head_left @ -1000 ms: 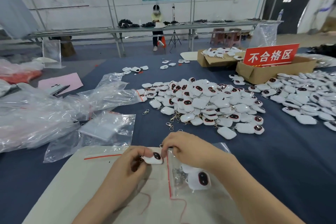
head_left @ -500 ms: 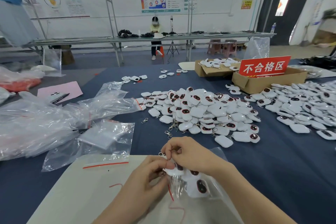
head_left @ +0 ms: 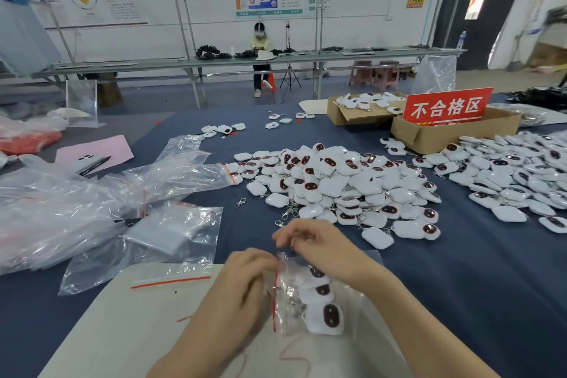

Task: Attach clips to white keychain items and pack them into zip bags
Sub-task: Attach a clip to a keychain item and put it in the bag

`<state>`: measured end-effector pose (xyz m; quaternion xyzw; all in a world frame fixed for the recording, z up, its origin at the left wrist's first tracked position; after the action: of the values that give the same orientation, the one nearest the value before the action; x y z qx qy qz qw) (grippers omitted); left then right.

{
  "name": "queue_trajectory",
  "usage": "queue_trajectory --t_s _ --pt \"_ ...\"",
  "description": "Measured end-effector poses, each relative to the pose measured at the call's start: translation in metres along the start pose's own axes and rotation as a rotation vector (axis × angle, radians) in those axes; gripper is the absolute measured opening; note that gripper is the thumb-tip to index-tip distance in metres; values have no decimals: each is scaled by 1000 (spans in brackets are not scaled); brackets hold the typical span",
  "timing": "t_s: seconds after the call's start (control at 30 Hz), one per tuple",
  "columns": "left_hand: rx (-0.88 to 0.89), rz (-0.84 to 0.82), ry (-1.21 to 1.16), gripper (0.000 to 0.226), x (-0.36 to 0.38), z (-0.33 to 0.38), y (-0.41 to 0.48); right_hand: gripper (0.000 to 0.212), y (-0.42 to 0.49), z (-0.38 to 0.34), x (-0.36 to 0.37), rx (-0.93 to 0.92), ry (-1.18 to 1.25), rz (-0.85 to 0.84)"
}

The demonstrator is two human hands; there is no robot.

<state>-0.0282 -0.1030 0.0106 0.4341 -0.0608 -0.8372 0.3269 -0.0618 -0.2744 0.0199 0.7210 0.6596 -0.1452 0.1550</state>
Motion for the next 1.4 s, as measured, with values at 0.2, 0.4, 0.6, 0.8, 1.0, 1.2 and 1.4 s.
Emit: queue_trajectory --t_s 0.2,0.4,0.6,0.8,1.0,1.2,1.4 --pt "-389 222 -325 42 -7 -46 29 32 3 25 -40 154 -339 419" --pt "-425 120 -164 24 18 -55 71 50 13 41 -36 315 -749 331" --pt "-304 -109 256 41 40 -53 99 37 13 44 -36 207 -777 402" --pt "-267 -93 289 38 48 -61 114 32 16 47 -34 165 -785 416" --pt "-136 -60 271 27 47 -51 112 33 18 44 -33 97 -734 416" --pt "-137 60 -403 19 35 -41 103 12 19 50 -38 46 -283 429" --pt "-243 108 -612 22 38 -42 101 30 20 42 -28 -27 -172 260"
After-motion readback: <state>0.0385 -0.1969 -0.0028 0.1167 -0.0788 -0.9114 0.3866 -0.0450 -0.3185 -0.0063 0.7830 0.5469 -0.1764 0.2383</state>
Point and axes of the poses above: each hand's wrist, its own y-axis towards the middle knuckle, its own x-axis out of the palm, z = x × y, the point moved 5 cm from there along y, towards the middle knuckle, and after that the axes turned 8 degrees about -z, right-handed, at the moved point
